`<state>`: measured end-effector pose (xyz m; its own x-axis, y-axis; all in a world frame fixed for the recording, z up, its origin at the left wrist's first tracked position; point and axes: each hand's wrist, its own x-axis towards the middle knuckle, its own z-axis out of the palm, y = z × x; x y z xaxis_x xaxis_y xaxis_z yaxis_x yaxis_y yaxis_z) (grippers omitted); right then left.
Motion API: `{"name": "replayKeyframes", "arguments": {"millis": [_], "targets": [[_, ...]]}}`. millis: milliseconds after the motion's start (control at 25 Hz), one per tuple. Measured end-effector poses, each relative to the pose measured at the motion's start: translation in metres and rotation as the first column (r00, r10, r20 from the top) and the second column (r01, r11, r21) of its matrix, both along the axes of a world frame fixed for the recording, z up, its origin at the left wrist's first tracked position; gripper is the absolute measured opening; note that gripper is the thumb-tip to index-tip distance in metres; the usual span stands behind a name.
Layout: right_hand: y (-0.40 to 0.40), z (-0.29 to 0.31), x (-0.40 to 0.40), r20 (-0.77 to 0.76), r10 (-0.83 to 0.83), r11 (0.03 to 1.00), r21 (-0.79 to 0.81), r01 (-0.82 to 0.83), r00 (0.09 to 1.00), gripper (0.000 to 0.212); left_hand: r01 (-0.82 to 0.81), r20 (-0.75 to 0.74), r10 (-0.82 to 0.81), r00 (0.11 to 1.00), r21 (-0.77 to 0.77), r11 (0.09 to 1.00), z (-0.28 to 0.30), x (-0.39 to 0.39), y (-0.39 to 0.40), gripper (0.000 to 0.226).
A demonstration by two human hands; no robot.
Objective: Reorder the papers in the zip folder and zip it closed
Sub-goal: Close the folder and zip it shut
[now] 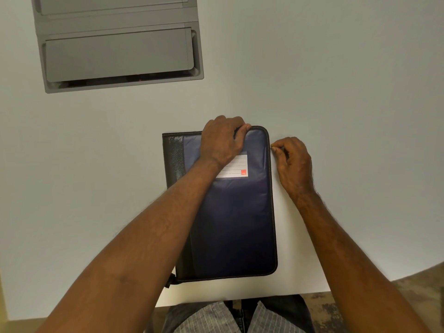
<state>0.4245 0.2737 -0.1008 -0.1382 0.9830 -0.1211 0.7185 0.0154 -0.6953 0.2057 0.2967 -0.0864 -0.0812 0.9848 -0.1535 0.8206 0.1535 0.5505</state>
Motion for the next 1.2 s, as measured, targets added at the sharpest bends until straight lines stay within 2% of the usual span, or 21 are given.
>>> {"name": "replayKeyframes", "arguments": {"millis": [160,320,520,600,720,840,920,1040,1200], "targets": [[0.009,0.004,-0.011,-0.018,-0.064,0.998,0.003,0.064,0.998,0.014,0.02,0.029,-0.02,0.999,0.0,1.0,0.001,-0.001,-0.002,0.035],[0.023,0.006,-0.017,-0.024,-0.023,0.998,0.053,0.024,0.999,0.01,0.019,0.052,-0.019,0.998,0.011,1.0,0.003,-0.001,-0.001,0.034],[0.024,0.005,-0.016,-0.015,-0.024,1.0,0.013,0.024,1.0,0.008,0.015,0.02,-0.015,1.0,-0.012,1.0,0.006,0.0,0.003,0.039],[0.022,0.009,-0.015,-0.086,-0.035,0.999,-0.017,0.033,0.996,0.009,-0.008,-0.007,0.008,1.0,-0.065,0.998,0.013,0.001,0.008,0.047],[0.02,0.022,-0.02,-0.226,-0.147,0.985,-0.123,0.121,0.963,0.009,0.009,-0.052,-0.019,0.998,-0.179,0.984,0.025,0.004,0.023,0.054],[0.021,0.028,-0.021,-0.308,-0.218,0.962,-0.226,0.151,0.926,0.015,0.065,0.031,-0.058,0.998,-0.297,0.953,0.034,0.011,0.039,0.048],[0.026,0.031,-0.019,-0.306,-0.184,0.958,-0.269,0.101,0.934,0.019,0.085,0.056,-0.069,0.996,-0.356,0.931,0.034,0.017,0.04,0.043],[0.035,0.036,-0.016,-0.235,-0.068,0.955,-0.297,-0.005,0.969,0.016,0.065,0.036,-0.056,0.998,-0.363,0.929,0.03,0.02,0.037,0.035],[0.041,0.04,-0.012,-0.169,0.011,0.969,-0.243,-0.053,0.986,0.011,0.053,0.115,-0.005,0.993,-0.414,0.909,0.033,0.015,0.044,0.03]]}}
